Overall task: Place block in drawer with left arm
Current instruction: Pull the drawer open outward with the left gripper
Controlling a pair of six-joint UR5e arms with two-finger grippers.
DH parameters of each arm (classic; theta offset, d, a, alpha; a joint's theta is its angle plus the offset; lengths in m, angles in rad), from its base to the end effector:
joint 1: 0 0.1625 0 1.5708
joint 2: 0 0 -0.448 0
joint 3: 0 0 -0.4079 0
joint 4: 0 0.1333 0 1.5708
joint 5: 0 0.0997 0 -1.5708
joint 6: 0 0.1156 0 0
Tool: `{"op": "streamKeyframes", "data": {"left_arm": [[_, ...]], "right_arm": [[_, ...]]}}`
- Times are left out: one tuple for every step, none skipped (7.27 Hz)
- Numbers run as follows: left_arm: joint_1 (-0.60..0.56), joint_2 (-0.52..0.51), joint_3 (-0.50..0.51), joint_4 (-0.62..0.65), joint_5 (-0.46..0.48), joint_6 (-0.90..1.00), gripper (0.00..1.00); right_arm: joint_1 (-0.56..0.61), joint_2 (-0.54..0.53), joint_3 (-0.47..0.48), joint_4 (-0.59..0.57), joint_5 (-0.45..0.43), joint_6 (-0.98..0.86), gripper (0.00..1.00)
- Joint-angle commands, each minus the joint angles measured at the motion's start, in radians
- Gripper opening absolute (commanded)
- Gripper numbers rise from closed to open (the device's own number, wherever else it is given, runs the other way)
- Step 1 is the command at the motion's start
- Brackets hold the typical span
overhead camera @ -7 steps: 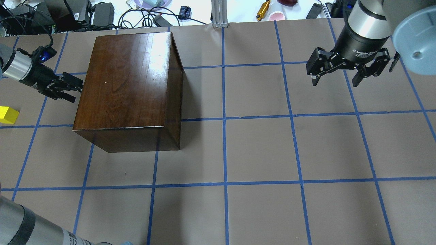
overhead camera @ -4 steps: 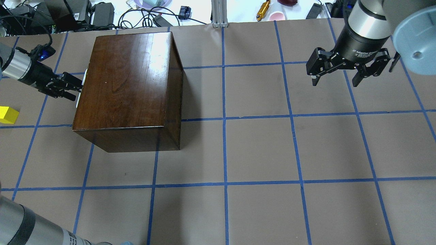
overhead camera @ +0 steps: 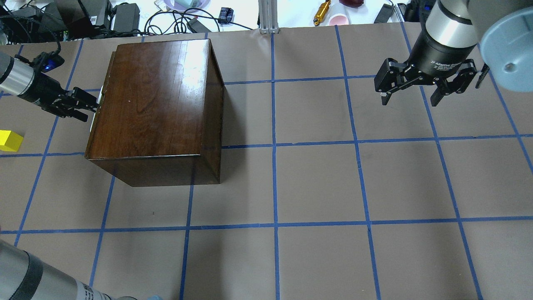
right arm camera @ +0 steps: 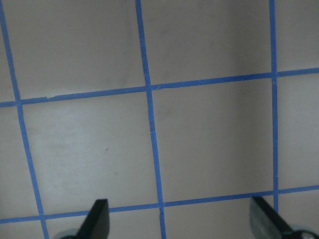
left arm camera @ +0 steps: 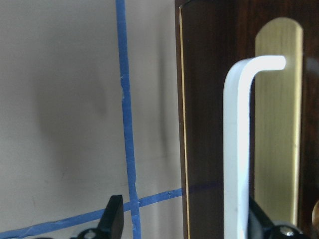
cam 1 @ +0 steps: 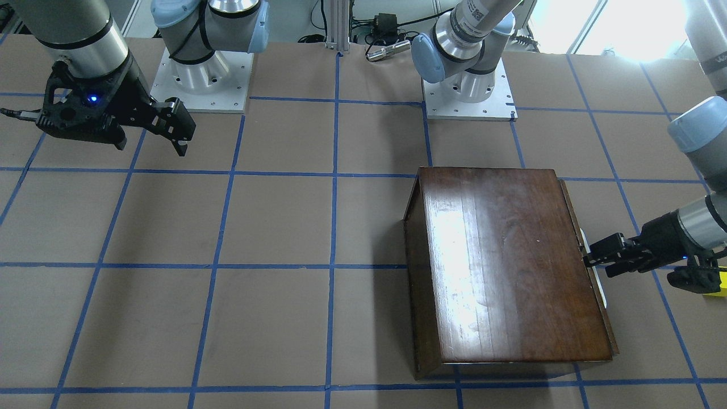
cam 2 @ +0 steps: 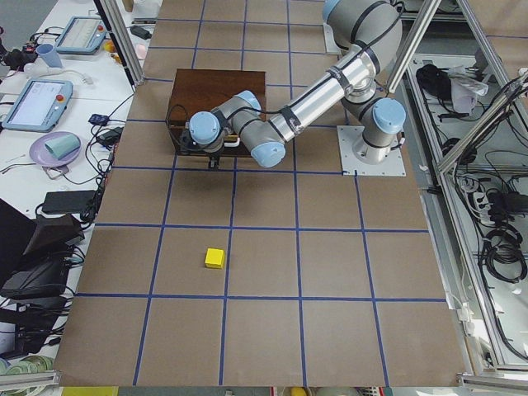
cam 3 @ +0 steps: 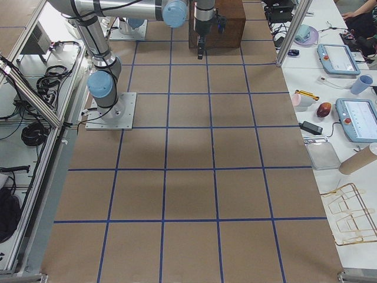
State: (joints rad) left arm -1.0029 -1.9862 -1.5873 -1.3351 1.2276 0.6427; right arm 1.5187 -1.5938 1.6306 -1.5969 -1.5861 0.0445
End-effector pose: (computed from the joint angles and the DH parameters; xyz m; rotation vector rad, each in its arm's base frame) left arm 0.1925 -0.6219 0.2754 -0.0559 -2.7488 0.0486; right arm 0.1055 -0.5020 0.4787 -0.1508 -3.1226 -0.0168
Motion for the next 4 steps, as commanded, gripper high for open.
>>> {"op": "streamKeyframes", "data": {"left_arm": [[0.004, 0.001, 0.001, 0.017, 0.023, 0.002, 0.82], [0.032, 0.003, 0.0, 0.025, 0.041, 0.026, 0.82], [0.047, 0.001, 0.0, 0.025, 0.043, 0.06, 0.79], [0.049, 0.003, 0.001, 0.027, 0.046, 0.058, 0.79]], "right_arm": [[0.0, 0.0, 0.0, 0.0, 0.0, 0.0, 1.0], [0.0, 0.0, 0.0, 0.0, 0.0, 0.0, 1.0], [0.0, 0.0, 0.0, 0.0, 0.0, 0.0, 1.0], [0.0, 0.0, 0.0, 0.0, 0.0, 0.0, 1.0]]}}
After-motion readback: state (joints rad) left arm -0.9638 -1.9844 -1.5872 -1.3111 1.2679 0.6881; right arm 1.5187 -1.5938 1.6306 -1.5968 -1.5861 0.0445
